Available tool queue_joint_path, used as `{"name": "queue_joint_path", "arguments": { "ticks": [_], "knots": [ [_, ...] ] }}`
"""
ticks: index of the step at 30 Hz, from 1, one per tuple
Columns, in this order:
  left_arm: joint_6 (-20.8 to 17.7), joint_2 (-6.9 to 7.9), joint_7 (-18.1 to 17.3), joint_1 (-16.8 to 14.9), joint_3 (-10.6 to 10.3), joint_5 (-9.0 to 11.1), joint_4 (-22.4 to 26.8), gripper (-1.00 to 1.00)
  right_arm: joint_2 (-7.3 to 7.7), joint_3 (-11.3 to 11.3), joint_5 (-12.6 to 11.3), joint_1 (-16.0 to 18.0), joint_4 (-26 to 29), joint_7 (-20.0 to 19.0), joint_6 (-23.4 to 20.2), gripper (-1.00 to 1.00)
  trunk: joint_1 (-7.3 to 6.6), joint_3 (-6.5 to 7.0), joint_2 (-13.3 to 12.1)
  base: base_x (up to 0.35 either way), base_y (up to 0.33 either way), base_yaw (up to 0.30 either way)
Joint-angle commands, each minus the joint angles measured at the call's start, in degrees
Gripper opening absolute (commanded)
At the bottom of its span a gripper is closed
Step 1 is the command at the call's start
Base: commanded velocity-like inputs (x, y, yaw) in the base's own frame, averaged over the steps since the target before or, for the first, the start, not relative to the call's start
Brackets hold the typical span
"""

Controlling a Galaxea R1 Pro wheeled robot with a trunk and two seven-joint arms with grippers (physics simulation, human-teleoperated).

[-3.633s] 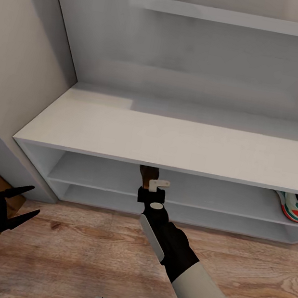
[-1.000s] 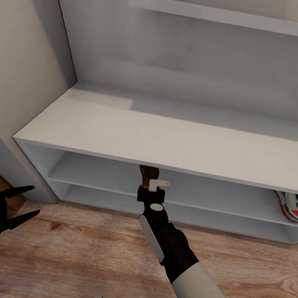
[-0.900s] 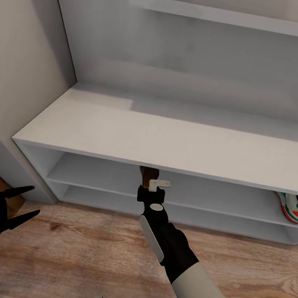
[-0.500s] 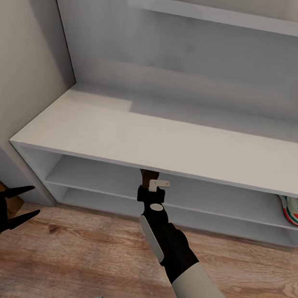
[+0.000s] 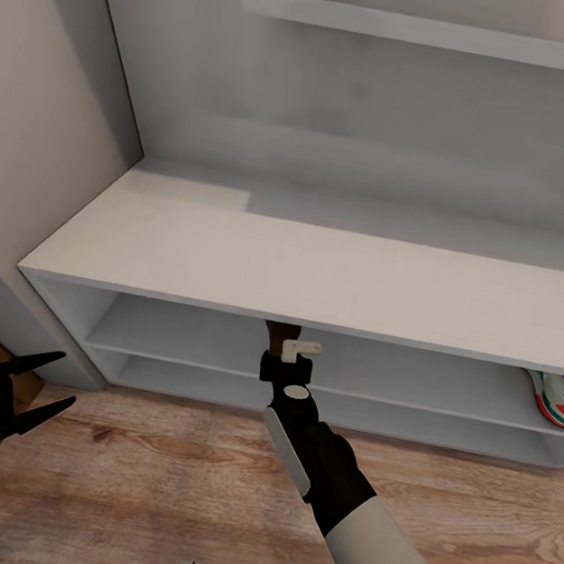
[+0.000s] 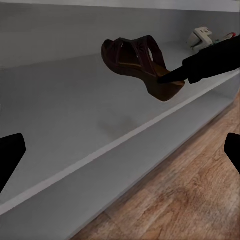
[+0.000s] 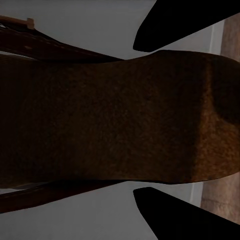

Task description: Pick up the two gym shoes and the two sandals from the corridor floor and place them onto the hallstand (shoe rack) in the corridor, making sure they are on the rack and not on the floor. Arrange them so the two gym shoes are next to each other and the two sandals are next to each other.

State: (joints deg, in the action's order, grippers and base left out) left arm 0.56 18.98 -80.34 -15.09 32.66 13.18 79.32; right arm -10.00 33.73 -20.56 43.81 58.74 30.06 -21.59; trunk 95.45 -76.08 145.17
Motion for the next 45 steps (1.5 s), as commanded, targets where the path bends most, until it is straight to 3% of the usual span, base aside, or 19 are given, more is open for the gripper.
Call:
{"name": "queue_joint_path", "arguments": {
  "ticks": [1, 45],
  "knots": [
    [0.1, 0.01, -0.2, 0.0, 0.0, 0.1, 0.0, 1.0, 0.0, 0.1, -0.3, 0.0, 0.1, 0.4, -0.2, -1.0, -0.01, -0.04, 0.0, 0.001, 0.0, 0.0],
    [0.1, 0.01, -0.2, 0.0, 0.0, 0.1, 0.0, 1.0, 0.0, 0.1, -0.4, 0.2, -3.1, 0.2, 2.2, -1.0, -0.01, -0.04, 0.0, 0.0, 0.0, 0.0]
  ]
}}
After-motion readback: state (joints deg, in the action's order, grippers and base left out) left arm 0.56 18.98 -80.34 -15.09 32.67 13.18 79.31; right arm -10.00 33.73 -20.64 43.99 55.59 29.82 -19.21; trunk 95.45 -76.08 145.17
